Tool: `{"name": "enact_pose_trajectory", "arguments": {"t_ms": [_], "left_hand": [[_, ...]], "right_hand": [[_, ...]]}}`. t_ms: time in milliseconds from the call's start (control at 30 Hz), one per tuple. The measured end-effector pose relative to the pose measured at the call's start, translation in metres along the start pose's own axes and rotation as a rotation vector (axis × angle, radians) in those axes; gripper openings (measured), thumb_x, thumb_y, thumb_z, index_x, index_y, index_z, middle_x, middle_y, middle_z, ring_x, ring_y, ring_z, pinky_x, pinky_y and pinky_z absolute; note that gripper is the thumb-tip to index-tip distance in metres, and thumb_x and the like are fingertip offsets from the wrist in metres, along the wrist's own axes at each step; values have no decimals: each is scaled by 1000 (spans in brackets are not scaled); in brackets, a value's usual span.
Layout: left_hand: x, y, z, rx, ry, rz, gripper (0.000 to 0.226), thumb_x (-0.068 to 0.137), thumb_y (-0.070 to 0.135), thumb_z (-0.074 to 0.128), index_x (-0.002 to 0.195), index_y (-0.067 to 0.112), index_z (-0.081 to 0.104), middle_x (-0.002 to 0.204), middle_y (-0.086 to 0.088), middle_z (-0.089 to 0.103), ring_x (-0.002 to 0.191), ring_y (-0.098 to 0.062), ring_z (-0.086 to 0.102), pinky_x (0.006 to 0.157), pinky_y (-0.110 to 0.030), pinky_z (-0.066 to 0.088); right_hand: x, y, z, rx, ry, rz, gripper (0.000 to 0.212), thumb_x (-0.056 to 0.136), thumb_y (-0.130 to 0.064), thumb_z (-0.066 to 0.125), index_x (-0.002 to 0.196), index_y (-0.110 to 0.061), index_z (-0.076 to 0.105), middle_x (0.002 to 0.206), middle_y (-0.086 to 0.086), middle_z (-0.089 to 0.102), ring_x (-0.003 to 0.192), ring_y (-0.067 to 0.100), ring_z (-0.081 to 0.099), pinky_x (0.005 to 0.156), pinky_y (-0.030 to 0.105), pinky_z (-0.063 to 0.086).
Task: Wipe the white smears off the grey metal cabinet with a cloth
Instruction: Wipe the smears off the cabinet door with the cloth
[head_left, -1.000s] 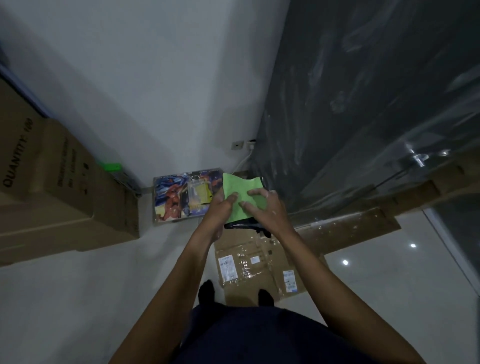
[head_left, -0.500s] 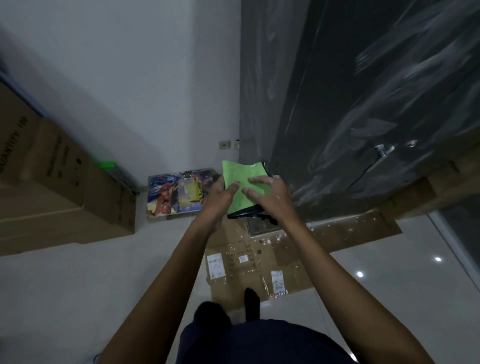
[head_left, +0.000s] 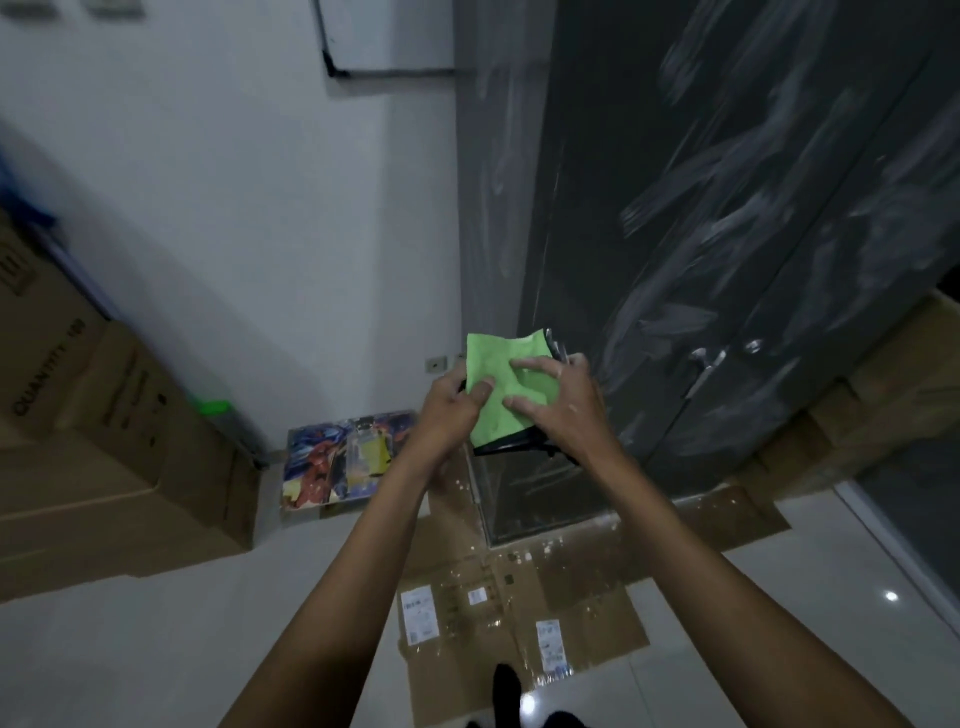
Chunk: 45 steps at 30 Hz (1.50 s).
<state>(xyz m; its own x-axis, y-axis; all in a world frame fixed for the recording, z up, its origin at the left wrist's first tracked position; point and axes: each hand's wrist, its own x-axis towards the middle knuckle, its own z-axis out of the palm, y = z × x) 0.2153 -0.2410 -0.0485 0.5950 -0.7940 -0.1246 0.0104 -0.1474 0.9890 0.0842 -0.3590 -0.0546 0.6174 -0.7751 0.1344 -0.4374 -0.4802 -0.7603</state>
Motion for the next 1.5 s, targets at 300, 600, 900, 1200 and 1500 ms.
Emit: {"name": "enact_pose_trajectory", "arguments": {"t_ms": [300, 600, 900, 1200, 1500], "left_hand": [[7, 113, 36, 21, 37, 256, 23, 106, 14, 55, 122, 11, 71, 109, -10, 78, 100, -27, 76, 82, -40, 64], [28, 233, 96, -46, 157, 551, 18, 107, 14, 53, 123, 17, 60, 113, -4, 74, 103, -17, 74, 87, -37, 61], [38, 353, 145, 152, 333, 810, 36, 103, 10, 56, 138, 17, 62, 131, -15, 64, 115, -26, 69, 103, -51, 56], [52, 417, 135, 168, 639, 931, 36, 95, 9, 67, 130, 13, 64, 117, -1, 72, 106, -12, 69, 97, -37, 59], [79, 476, 102, 223, 908, 1076, 27, 86, 16, 83, 106, 9, 67, 96, 1, 73, 85, -11, 71, 80, -24, 59]], "right_hand": [[24, -48, -84, 60, 215, -179, 66, 75, -57, 89, 134, -39, 68, 114, -12, 37, 108, 8, 51, 79, 2, 32], [79, -99, -196, -97, 539, -541, 62, 77, -47, 91, 133, -32, 71, 124, 0, 37, 100, 14, 54, 87, 29, 57], [135, -145, -312, -154, 711, -808, 57, 81, -40, 89, 131, -21, 70, 129, 12, 42, 100, 11, 47, 79, 22, 48], [169, -204, -349, -273, 780, -952, 50, 88, -42, 83, 132, -21, 71, 133, 15, 45, 102, 23, 63, 74, 19, 44], [218, -269, -356, -282, 797, -1025, 36, 96, -35, 75, 129, -22, 71, 132, 17, 42, 118, 29, 55, 74, 28, 50]]}}
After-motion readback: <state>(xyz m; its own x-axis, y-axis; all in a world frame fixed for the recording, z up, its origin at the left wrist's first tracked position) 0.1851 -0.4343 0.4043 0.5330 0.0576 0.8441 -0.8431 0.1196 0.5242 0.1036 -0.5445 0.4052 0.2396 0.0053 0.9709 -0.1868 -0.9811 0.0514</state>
